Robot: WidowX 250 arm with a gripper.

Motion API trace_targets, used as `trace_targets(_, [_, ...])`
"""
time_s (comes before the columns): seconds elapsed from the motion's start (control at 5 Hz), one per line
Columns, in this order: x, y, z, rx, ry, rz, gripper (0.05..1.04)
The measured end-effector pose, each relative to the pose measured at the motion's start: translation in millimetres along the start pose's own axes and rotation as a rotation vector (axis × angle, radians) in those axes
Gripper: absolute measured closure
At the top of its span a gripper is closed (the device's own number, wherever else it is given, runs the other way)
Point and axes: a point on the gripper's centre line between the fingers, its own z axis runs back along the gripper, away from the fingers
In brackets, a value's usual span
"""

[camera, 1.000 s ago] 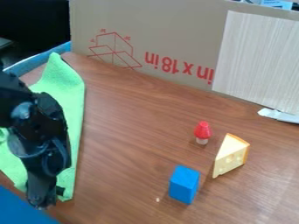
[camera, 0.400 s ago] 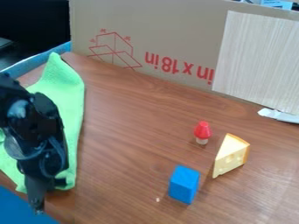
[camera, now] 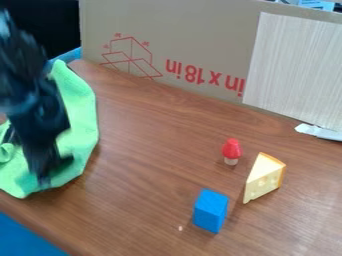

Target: Fold cloth from bottom right to top left

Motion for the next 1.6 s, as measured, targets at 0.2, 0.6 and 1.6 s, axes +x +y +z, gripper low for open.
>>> trace_targets(0.2, [9.2,45.8,6.0,-0.01,0.026,0.141,1.029])
trace_targets(0.6, [20.6,120.6,8.3,-0.044,0.087,0.317,1.029])
trace_targets(1.6, [34.3,238.8,-31.4,-0.101,0.203,0.542,1.029])
